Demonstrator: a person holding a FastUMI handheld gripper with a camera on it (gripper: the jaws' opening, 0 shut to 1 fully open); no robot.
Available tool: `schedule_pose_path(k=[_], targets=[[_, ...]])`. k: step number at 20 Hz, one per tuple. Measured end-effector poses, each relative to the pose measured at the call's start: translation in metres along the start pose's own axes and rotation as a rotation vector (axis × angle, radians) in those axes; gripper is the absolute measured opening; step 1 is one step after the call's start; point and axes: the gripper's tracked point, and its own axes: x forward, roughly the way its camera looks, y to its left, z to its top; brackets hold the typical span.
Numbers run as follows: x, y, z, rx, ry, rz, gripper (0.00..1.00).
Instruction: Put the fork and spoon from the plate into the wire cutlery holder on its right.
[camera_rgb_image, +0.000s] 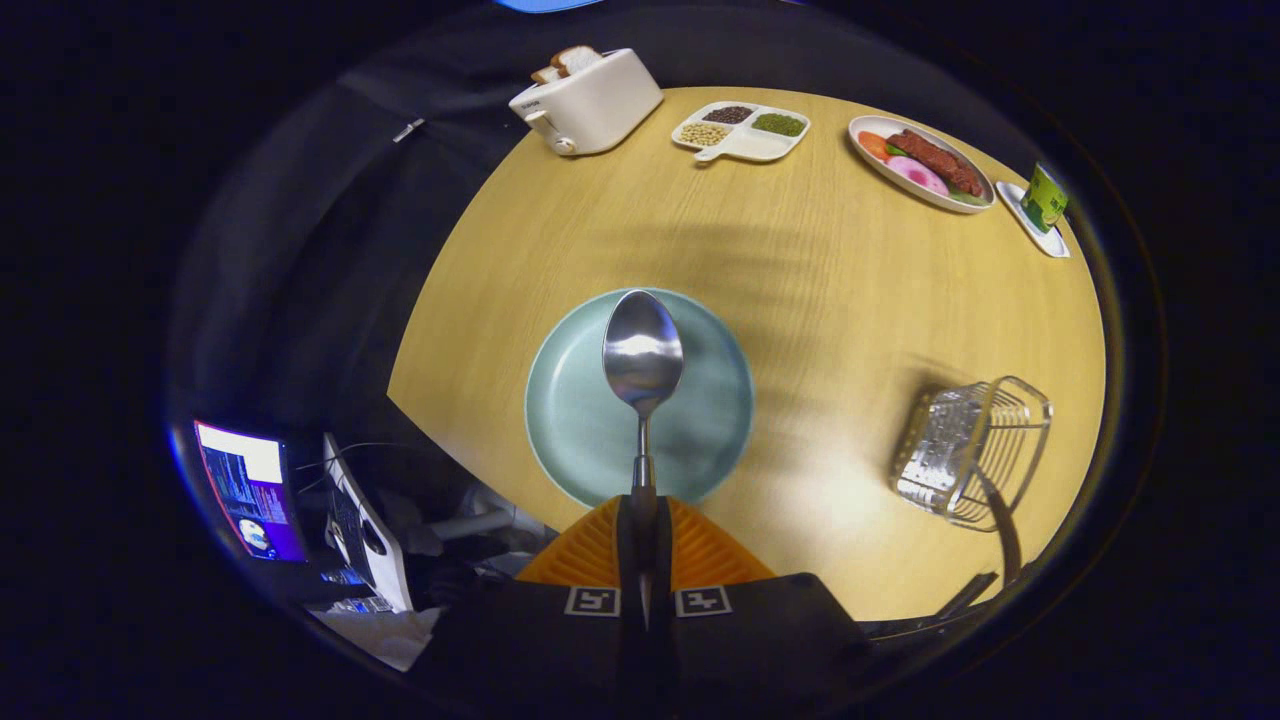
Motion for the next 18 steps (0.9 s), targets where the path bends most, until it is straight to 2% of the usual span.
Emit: schedule_pose_path(k=[2, 5, 9, 13, 18], targets=[[-0.03, -0.033, -0.004, -0.038, 0.019, -0.045, 0.05], [-0.067, -0.073, -0.008, -0.007, 0.057, -0.061, 0.05], [-0.099, -0.124, -0.024, -0.015, 0.174, -0.099, 0.05], [-0.113, -0.162, -0.036, -0.031, 0.319, -0.121, 0.05], [-0.106, -0.179, -0.04, -0.049, 0.458, -0.13, 0.05]])
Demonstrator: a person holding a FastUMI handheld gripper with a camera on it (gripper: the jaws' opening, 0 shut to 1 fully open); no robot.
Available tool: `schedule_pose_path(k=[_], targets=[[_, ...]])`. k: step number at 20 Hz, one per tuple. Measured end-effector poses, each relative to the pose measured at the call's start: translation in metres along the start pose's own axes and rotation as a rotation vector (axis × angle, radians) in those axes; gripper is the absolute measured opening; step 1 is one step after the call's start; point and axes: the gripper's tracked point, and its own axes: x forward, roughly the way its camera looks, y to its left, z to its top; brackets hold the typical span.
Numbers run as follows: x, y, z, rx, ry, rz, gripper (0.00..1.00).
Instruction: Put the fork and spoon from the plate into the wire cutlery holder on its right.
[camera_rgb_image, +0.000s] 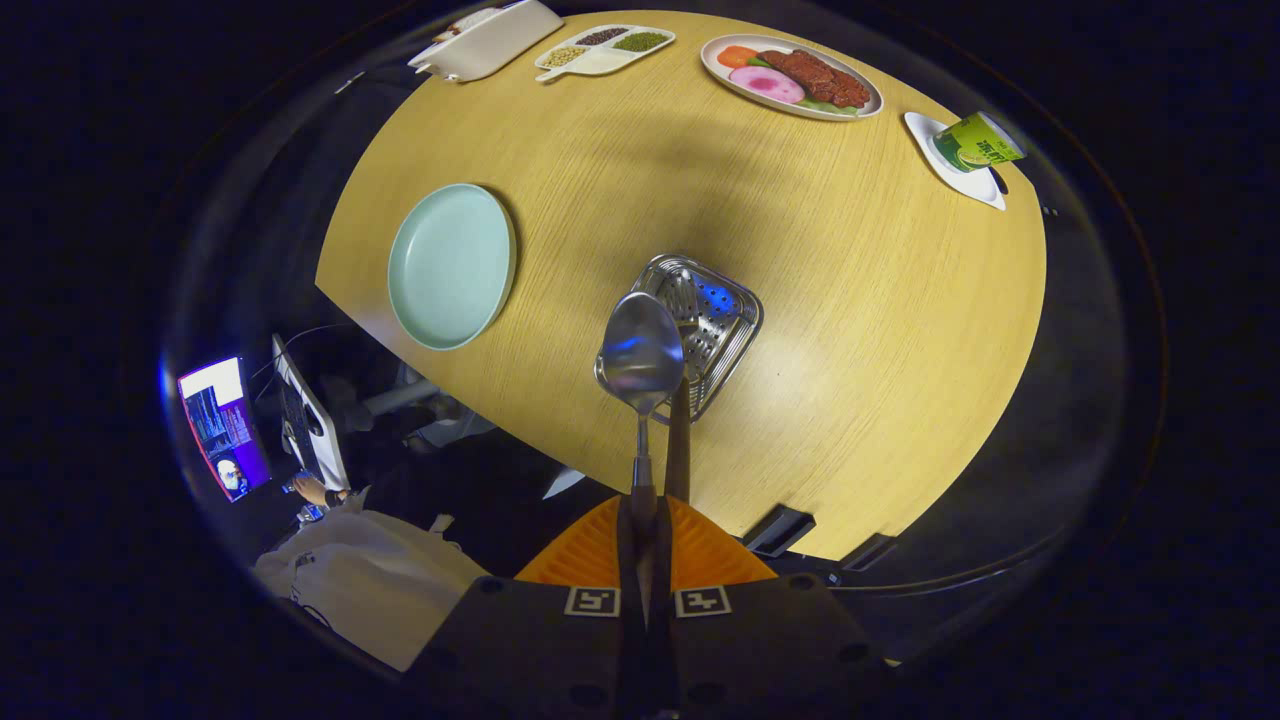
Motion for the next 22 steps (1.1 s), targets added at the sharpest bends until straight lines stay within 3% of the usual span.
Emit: schedule_pose_path(k=[6, 10, 11, 14, 16, 22], targets=[[0.006, -0.018, 0.006, 0.024, 0.094, -0.026, 0.06], [0.004, -0.021, 0.013, 0.055, 0.092, -0.011, 0.16], [0.001, -0.019, 0.016, 0.057, 0.076, -0.005, 0.22], [-0.004, -0.019, 0.021, 0.016, -0.005, -0.013, 0.85], [-0.01, -0.014, 0.025, 0.016, -0.089, -0.013, 1.0], [-0.051, 0.013, 0.047, 0.071, -0.419, 0.017, 0.99]])
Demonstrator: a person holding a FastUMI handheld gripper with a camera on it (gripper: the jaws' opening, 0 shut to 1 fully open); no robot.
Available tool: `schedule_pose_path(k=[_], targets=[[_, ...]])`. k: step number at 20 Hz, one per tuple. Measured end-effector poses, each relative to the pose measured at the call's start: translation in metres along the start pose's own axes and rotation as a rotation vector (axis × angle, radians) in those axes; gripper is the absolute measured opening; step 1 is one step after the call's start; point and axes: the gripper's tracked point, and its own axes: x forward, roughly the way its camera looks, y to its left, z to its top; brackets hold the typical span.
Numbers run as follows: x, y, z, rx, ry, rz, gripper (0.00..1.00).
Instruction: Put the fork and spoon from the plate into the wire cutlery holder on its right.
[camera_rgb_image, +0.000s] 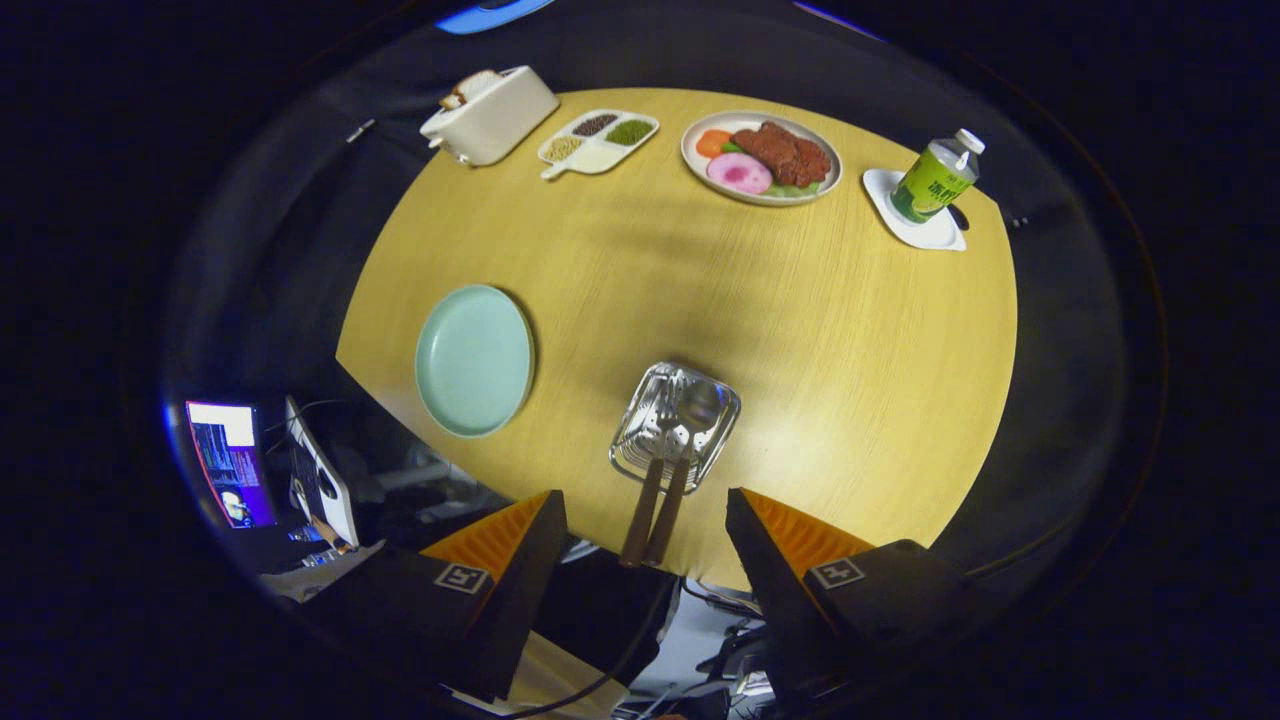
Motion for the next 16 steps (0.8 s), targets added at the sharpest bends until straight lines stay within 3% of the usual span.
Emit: schedule_pose_path(k=[6, 11, 16], targets=[[-0.069, 0.03, 0.038, 0.058, -0.361, -0.018, 0.99], [-0.154, 0.055, 0.065, 0.121, -0.688, -0.062, 0.99], [-0.23, 0.06, 0.082, 0.255, -1.015, -0.164, 0.99]])
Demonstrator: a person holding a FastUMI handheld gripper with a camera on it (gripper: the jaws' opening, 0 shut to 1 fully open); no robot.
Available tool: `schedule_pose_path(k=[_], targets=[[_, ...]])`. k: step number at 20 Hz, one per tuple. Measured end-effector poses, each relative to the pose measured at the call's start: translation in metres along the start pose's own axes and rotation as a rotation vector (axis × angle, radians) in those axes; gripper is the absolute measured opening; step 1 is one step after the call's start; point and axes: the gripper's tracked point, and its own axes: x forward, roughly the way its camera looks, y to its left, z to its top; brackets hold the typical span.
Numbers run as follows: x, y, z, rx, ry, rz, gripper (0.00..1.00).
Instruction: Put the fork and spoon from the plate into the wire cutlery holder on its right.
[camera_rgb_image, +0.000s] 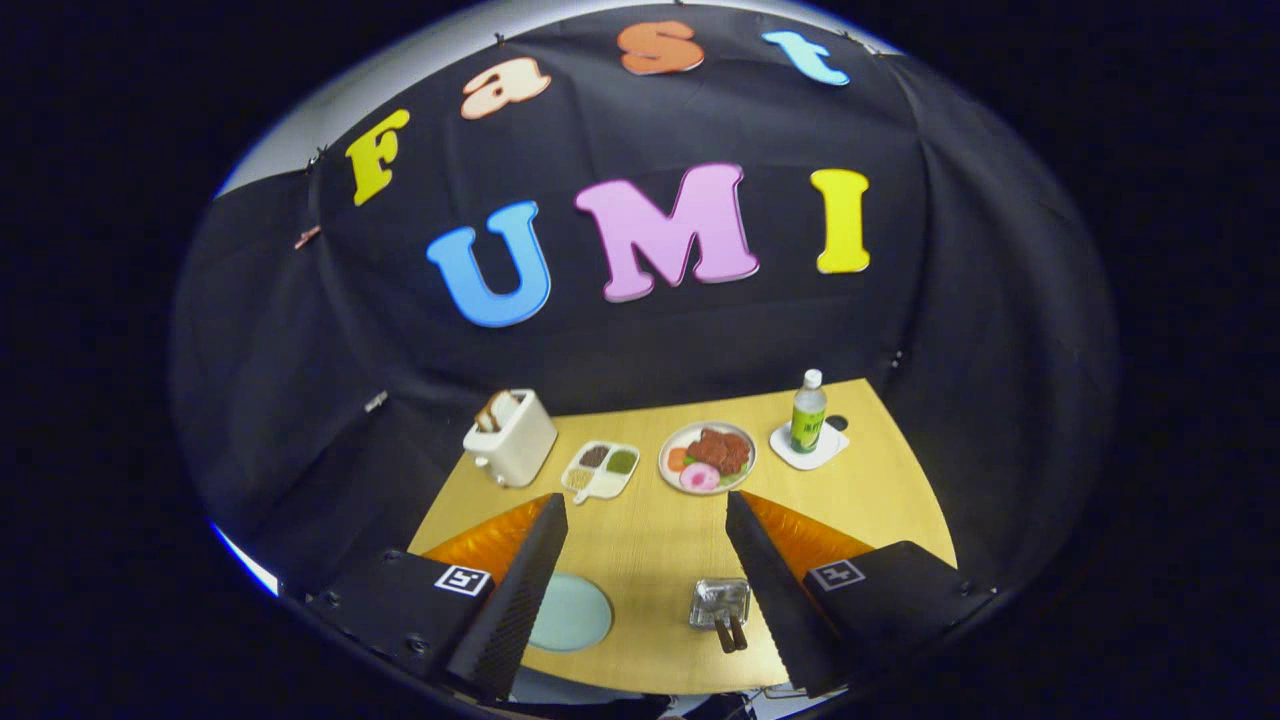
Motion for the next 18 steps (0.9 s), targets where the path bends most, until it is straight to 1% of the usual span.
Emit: schedule_pose_path(k=[3, 5, 7, 9, 12, 15, 18], targets=[[-0.017, -0.009, 0.036, 0.003, -0.156, -0.049, 0.99], [-0.032, -0.019, 0.058, -0.023, -0.249, -0.082, 0.99], [-0.045, -0.026, 0.079, -0.054, -0.33, -0.095, 0.99], [-0.052, -0.024, 0.091, -0.08, -0.381, -0.07, 0.99], [-0.054, -0.028, 0.091, -0.115, -0.418, -0.034, 0.99], [-0.053, -0.024, 0.076, -0.126, -0.421, 0.018, 0.99], [-0.051, -0.015, 0.053, -0.103, -0.396, 0.067, 0.99]])
